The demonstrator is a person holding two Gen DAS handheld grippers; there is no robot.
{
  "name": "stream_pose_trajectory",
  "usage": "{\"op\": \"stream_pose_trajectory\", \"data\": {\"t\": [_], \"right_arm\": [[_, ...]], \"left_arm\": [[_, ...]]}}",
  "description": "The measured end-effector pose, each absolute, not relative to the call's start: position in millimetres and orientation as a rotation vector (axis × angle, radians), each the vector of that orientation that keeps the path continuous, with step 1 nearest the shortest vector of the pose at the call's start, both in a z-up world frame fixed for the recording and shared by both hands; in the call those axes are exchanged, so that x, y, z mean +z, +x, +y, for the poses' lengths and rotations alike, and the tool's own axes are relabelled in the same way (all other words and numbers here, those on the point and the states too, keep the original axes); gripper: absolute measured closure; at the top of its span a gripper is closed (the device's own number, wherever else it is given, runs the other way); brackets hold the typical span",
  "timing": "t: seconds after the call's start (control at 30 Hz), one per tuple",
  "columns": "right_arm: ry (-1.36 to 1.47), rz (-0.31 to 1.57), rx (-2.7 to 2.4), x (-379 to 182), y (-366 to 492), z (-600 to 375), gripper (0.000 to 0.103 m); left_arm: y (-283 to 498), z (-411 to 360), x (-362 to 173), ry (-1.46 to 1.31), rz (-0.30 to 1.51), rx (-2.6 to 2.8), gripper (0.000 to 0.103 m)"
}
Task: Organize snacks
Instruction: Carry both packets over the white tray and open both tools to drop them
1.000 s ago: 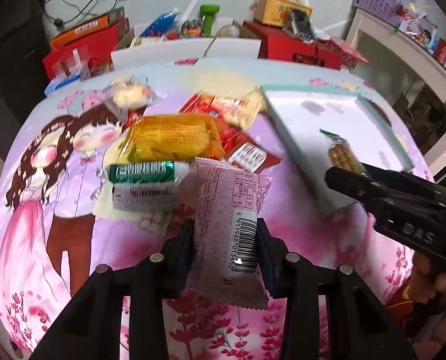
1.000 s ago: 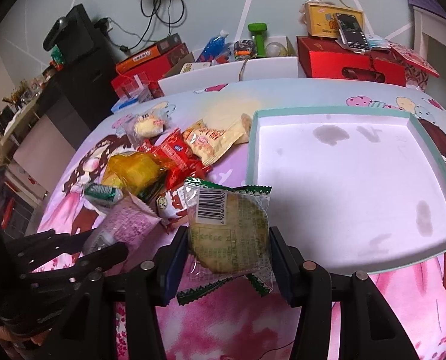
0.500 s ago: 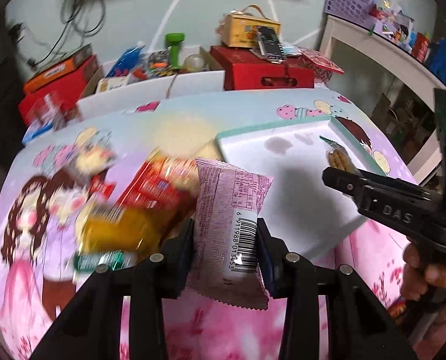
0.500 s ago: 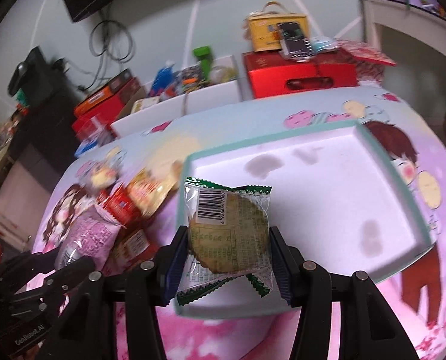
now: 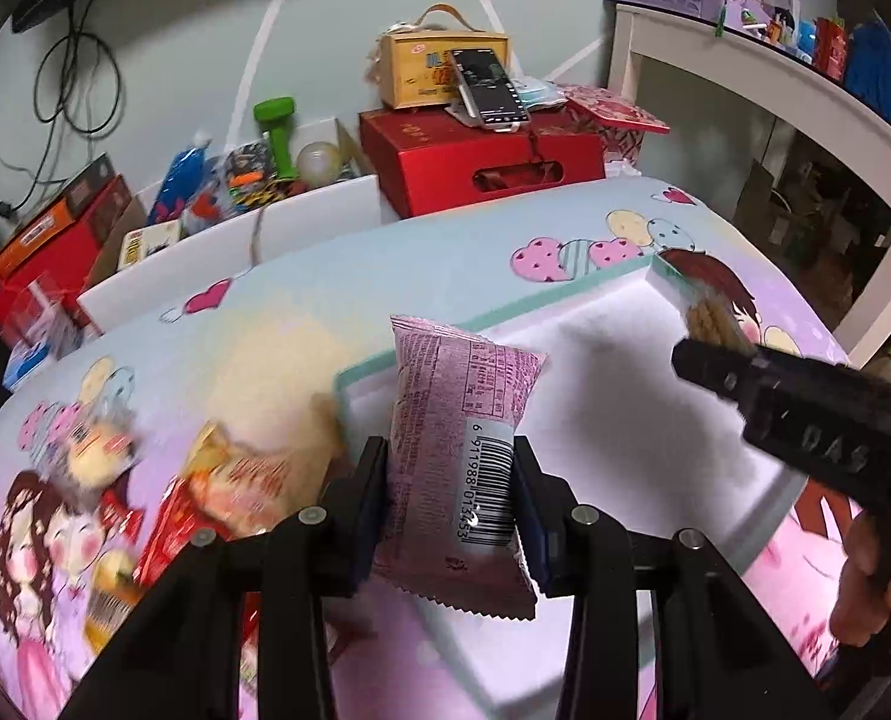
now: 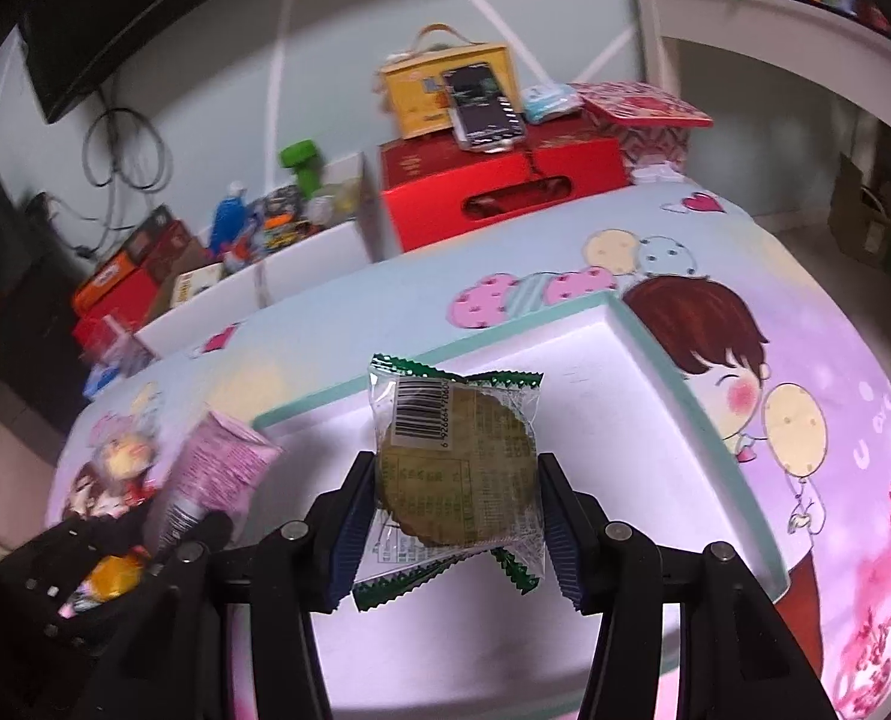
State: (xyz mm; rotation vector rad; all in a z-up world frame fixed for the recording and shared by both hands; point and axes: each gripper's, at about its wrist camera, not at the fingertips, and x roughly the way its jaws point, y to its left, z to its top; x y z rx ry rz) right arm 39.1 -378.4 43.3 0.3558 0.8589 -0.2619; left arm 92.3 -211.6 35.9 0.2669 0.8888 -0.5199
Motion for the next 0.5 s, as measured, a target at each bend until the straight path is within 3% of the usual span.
{"op": "stream_pose_trajectory", "data": {"t": [0.5], "right_arm": [[0.367, 0.923, -0.366, 1.0, 54.5, -412.4, 0.048]], "left_arm": [[112.0, -249.5, -1.0, 0.322, 0.911, -0.546, 0.06]]}}
